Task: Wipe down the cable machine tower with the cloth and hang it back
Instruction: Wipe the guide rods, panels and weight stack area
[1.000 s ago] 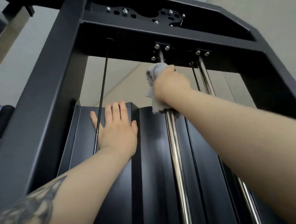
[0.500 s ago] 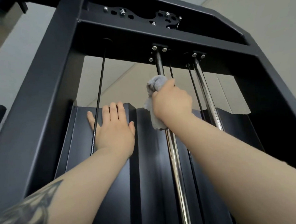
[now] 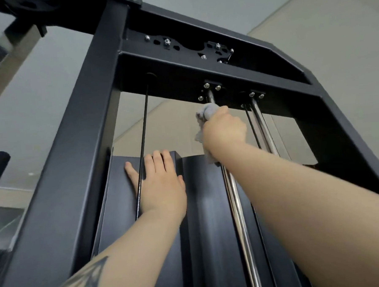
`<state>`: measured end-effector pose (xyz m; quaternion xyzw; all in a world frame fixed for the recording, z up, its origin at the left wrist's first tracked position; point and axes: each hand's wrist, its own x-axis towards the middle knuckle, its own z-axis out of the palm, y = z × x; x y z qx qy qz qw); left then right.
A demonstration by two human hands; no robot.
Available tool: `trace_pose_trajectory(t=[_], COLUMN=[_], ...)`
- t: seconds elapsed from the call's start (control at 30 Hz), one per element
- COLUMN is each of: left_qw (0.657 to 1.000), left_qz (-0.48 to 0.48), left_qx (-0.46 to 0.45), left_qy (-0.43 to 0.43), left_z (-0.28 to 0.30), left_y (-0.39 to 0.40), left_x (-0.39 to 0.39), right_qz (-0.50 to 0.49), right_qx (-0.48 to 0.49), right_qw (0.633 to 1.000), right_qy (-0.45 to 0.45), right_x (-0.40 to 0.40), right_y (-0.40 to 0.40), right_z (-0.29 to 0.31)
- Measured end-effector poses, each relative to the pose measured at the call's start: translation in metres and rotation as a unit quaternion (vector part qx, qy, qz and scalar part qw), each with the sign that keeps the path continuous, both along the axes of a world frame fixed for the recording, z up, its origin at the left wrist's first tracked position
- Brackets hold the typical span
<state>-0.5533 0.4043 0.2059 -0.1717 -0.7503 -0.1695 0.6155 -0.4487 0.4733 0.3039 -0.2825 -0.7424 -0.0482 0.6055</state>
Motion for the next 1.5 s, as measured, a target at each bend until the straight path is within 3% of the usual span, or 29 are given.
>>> trace_pose_trajectory(t=[0.07,0.13,0.3,0.37,0.47,0.57,0.73,0.87,0.93,1.07,1.23,1.3,1.4,1.5], left_qw=[1.000,1.000,1.000,1.000,1.000,1.000,1.000,1.000,1.000,1.000,0.999,0.998,0.999,0.999], left_qz=[-0.006,-0.015,-0.016,-0.007,-0.006,0.004,0.007,0.010,0.009,0.015,0.032,0.046,0.046,0.042], left_qx=[0.000,0.001,0.007,0.013,0.010,0.003,0.009,0.004,0.004,0.007,0.001,0.003,0.004,0.007], left_qy=[0.000,0.004,0.008,0.018,0.020,0.021,0.028,0.028,0.028,0.023,0.023,0.030,0.024,0.024], left_z=[0.000,0.000,-0.001,-0.002,-0.004,-0.007,-0.009,-0.009,-0.009,-0.009,-0.009,-0.009,-0.009,-0.008], left_y=[-0.002,-0.003,-0.002,-0.001,0.000,0.002,0.006,0.005,0.005,0.007,0.007,0.007,0.008,0.008], left_x=[0.001,0.002,0.000,-0.002,-0.006,-0.011,-0.014,-0.015,-0.016,-0.016,-0.015,-0.016,-0.015,-0.015], right_qz=[-0.004,0.002,-0.001,0.014,-0.004,-0.029,0.049,0.094,0.071,-0.013,0.037,-0.019,-0.020,-0.023], right_qx=[-0.007,-0.003,0.023,-0.017,-0.002,0.007,0.014,-0.023,0.008,0.051,0.025,0.078,0.099,0.121], right_qw=[1.000,1.000,0.993,0.998,0.999,0.999,0.996,0.995,0.996,0.992,0.987,0.993,0.995,0.991], right_qy=[0.018,-0.024,-0.115,-0.066,0.046,0.023,-0.072,0.029,0.055,-0.112,-0.156,-0.089,0.019,-0.050], right_x=[-0.006,0.003,0.015,0.003,-0.014,-0.010,-0.001,-0.005,-0.005,0.006,0.010,0.004,0.001,0.010], right_y=[0.006,0.008,-0.002,-0.002,0.003,0.013,0.006,0.008,0.016,0.023,0.006,0.007,0.015,0.019], right_z=[-0.014,-0.018,0.027,0.038,0.033,0.021,0.057,0.065,0.054,0.046,0.072,0.069,0.033,-0.007])
